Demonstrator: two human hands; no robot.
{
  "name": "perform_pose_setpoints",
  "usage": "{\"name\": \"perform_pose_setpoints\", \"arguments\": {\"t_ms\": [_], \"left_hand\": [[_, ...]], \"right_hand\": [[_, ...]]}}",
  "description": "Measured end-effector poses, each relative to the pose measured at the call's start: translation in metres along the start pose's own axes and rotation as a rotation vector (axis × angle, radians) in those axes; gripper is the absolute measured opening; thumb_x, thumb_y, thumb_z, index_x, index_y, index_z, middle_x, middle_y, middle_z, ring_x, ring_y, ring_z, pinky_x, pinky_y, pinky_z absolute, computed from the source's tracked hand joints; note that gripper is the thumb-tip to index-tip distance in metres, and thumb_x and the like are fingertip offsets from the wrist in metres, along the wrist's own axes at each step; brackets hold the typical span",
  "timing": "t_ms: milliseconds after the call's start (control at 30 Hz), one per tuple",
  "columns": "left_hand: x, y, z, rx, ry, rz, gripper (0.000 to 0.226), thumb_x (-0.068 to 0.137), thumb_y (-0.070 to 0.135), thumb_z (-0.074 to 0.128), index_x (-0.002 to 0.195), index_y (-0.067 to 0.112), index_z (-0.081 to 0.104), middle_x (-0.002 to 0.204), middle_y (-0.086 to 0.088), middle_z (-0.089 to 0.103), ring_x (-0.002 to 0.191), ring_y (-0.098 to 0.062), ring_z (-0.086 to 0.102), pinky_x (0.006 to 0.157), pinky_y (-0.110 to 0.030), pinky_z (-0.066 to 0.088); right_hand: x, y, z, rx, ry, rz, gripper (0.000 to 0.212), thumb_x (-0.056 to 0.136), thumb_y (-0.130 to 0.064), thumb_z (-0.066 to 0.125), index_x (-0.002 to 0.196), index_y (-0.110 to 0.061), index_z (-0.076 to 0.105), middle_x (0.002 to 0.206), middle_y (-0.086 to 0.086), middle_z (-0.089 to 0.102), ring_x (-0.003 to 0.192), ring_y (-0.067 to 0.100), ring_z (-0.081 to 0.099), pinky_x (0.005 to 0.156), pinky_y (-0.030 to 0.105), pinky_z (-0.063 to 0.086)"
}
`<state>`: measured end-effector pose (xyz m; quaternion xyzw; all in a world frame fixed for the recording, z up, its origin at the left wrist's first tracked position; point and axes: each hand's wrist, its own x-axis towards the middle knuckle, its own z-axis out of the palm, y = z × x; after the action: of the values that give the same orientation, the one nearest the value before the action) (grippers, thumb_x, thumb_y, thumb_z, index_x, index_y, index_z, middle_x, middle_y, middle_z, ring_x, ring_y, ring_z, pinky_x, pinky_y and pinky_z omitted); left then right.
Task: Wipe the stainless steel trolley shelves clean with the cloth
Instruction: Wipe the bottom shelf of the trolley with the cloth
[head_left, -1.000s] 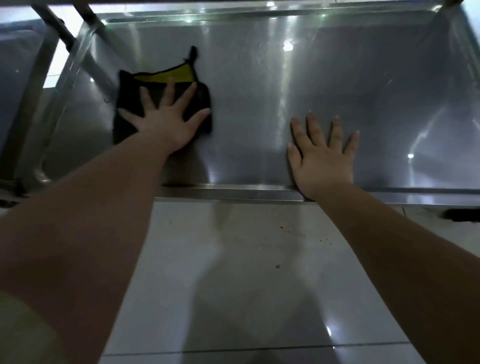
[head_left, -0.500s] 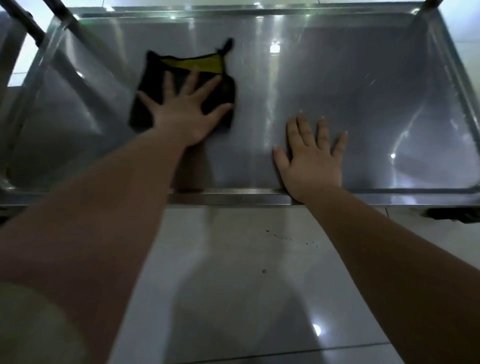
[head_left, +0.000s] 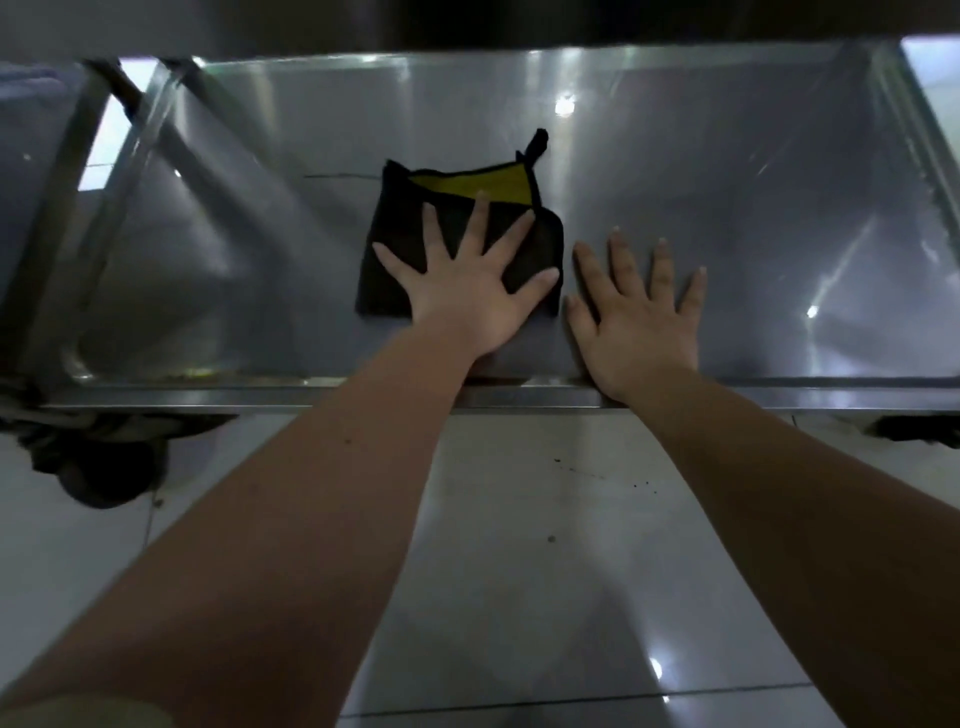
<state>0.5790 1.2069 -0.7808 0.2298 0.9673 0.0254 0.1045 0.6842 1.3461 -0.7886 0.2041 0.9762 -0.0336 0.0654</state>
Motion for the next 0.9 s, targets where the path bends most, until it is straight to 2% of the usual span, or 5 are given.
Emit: {"name": "perform_pose_setpoints", "arguments": {"t_ms": [100,300,500,633,900], "left_hand": [[-0.014,-0.047,-0.004,0.017,0.017,0.037,0.075,0.069,0.095,0.006,0.138,0.070,-0.007,0.162,0.020,-0.007,0.149,-0.030,-0.014,0.100,-0.078,-0.013],[-0.047,-0.178,-0.014,0.005,0.017,-0.227,0.073,0.064,0.095,0.002,0.133,0.075,-0.012,0.162,0.022,-0.009,0.150,-0.027,-0.013,0.104,-0.078,-0.005],[-0.045,-0.176,-0.013,0.002,0.031,-0.191,0.075,0.067,0.094,0.002,0.138,0.070,-0.009,0.162,0.020,-0.010,0.149,-0.030,-0.016,0.102,-0.079,-0.008],[-0.047,-0.168,-0.014,-0.032,0.018,-0.206,0.077,0.068,0.093,0.003,0.140,0.067,-0.007,0.162,0.019,-0.012,0.148,-0.033,-0.018,0.101,-0.079,-0.010],[-0.070,-0.118,0.001,-0.025,0.021,0.020,0.074,0.072,0.092,0.005,0.140,0.067,-0.009,0.162,0.018,-0.012,0.147,-0.034,-0.019,0.096,-0.076,-0.020]], "right_hand": [[0.000,0.002,-0.003,0.020,-0.022,-0.004,0.060,0.096,-0.060,0.004,0.151,-0.044,-0.011,0.164,-0.007,-0.012,0.149,0.033,-0.015,0.115,0.061,-0.011],[-0.003,-0.008,-0.008,0.000,-0.066,0.036,0.059,0.097,-0.057,0.004,0.152,-0.042,-0.012,0.164,-0.004,-0.013,0.148,0.035,-0.016,0.114,0.064,-0.011],[0.006,-0.101,-0.014,0.003,0.011,-0.259,0.059,0.100,-0.056,0.013,0.152,-0.043,-0.009,0.164,-0.007,-0.011,0.148,0.034,-0.018,0.117,0.055,-0.010],[0.012,-0.121,-0.005,0.002,-0.067,-0.098,0.053,0.101,-0.052,0.007,0.151,-0.045,-0.011,0.163,-0.007,-0.014,0.144,0.048,-0.017,0.116,0.059,-0.010],[0.008,-0.113,0.001,-0.025,0.009,-0.097,0.055,0.101,-0.049,0.010,0.153,-0.043,-0.006,0.165,-0.004,-0.007,0.146,0.045,-0.009,0.117,0.057,-0.008]]}}
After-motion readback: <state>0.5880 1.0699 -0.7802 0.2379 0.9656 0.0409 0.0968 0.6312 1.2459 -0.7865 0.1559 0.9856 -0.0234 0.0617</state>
